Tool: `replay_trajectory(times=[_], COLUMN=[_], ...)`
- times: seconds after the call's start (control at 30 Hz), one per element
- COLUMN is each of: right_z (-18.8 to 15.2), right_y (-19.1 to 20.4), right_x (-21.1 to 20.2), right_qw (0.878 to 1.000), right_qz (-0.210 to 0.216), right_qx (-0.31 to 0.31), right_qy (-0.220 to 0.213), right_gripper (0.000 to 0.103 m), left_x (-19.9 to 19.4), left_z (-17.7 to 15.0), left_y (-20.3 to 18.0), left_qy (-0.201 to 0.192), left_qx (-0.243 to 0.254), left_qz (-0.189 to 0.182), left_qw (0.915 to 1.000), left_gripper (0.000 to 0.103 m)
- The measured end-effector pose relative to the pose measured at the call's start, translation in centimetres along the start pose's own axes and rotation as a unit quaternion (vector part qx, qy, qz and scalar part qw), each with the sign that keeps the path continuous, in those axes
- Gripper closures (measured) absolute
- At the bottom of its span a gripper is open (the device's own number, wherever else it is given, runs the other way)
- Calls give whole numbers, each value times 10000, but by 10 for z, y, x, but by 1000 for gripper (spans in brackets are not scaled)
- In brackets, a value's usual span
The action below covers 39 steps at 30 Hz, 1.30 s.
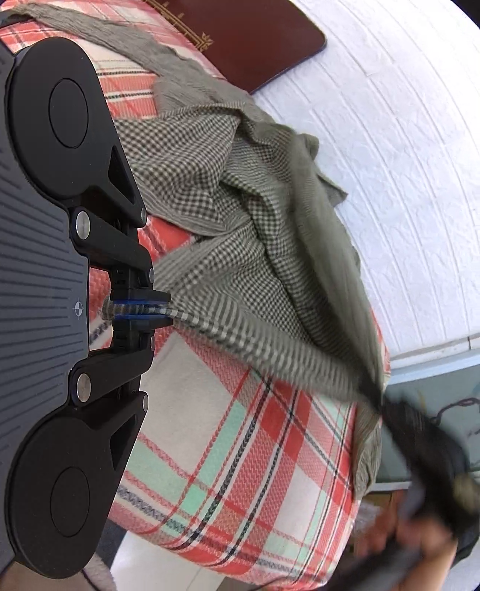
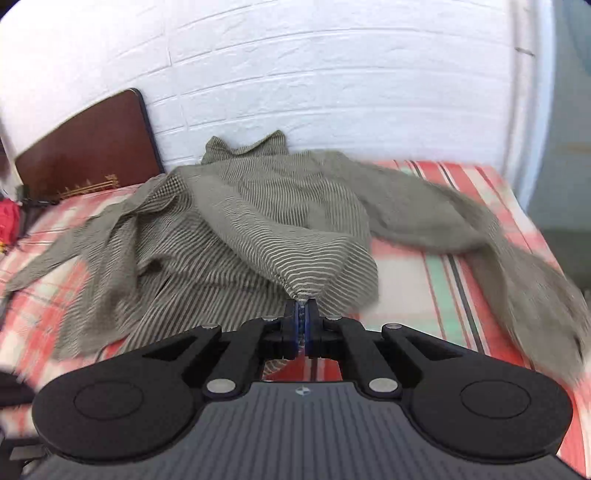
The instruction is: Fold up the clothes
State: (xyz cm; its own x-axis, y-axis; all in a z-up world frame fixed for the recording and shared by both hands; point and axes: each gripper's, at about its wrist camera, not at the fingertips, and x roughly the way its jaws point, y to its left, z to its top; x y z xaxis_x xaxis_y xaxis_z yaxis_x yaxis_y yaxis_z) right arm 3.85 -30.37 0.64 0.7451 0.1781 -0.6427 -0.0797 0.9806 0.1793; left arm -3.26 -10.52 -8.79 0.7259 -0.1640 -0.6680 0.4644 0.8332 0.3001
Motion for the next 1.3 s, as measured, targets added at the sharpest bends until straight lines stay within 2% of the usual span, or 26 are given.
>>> replay_trajectory(times=[0.1, 0.2, 0.37, 0.43, 0.47, 0.5, 0.57, 0.6, 0.63, 0.7, 0.77, 0.8, 0.87, 0.9, 0.93, 1.0, 1.07, 1.2, 1.23, 1.27, 1.3], right_z=[-28, -53, -84, -88, -89, -88, -87, -86, -86, -85, -84, -84, -84, -84, -84, -83, -82, -80, -78, -77, -74], right_y=[-3, 0, 0, 0, 0, -1, -2, -3, -4, -7, -9, -9, -4, -1, 4, 14, 22, 32, 31, 30, 26], right_x=[-27, -34, -15, -16, -16, -18, -23, -25, -28, -31, -28, -26, -21, -20, -19, -18, -12, 2, 5, 8, 9], right_qw=[9997, 9988, 9945, 9948, 9949, 9952, 9956, 9960, 9963, 9966, 9966, 9967, 9973, 9978, 9986, 9995, 9993, 9958, 9956, 9955, 9964], right_qz=[11, -29, -95, -85, -80, -101, -146, -122, -97, -31, 14, 16, -25, -53, -99, -177, -368, -705, -689, -670, -623], right_qx=[154, 280, 577, 580, 581, 566, 536, 564, 593, 663, 714, 724, 651, 586, 470, 215, -88, -582, -621, -657, -559], right_qy=[210, 403, 871, 835, 816, 796, 755, 686, 616, 485, 400, 375, 331, 303, 238, 117, 49, -73, -111, -149, -148], right_gripper=[100, 100, 103, 103, 103, 103, 99, 99, 98, 97, 92, 87, 71, 71, 71, 67, 54, 52, 53, 77, 101], left_x=[-6, -10, -4, -4, -5, -8, -15, -18, -21, -22, -18, -14, -1, 6, 12, 22, 28, 37, 39, 39, 38], left_z=[-6, -12, -25, -27, -28, -29, -32, -35, -37, -41, -44, -46, -47, -48, -47, -42, -35, -25, -23, -20, -18], left_y=[0, -2, -5, -3, -2, 0, 8, 16, 24, 42, 64, 75, 91, 98, 102, 100, 96, 91, 89, 86, 83], left_qy=[49, 180, 481, 542, 554, 516, 446, 418, 397, 391, 417, 426, 464, 482, 496, 528, 528, 501, 498, 499, 501], left_qx=[159, 326, 329, 236, 184, 101, -130, -333, -608, -1235, -2013, -2440, -3028, -3314, -3445, -3431, -3271, -3180, -3140, -3051, -2959], left_qz=[31, 38, -2, -69, -125, -235, -502, -667, -776, -900, -931, -949, -1136, -1230, -1298, -1327, -1282, -1352, -1412, -1397, -1377], left_qw=[9999, 9993, 9983, 9982, 9982, 9983, 9977, 9963, 9943, 9875, 9742, 9642, 9451, 9342, 9285, 9284, 9348, 9371, 9376, 9407, 9439], left_gripper=[103, 103, 100, 96, 90, 70, 55, 44, 39, 38, 34, 33, 34, 34, 34, 34, 33, 32, 35, 41, 77])
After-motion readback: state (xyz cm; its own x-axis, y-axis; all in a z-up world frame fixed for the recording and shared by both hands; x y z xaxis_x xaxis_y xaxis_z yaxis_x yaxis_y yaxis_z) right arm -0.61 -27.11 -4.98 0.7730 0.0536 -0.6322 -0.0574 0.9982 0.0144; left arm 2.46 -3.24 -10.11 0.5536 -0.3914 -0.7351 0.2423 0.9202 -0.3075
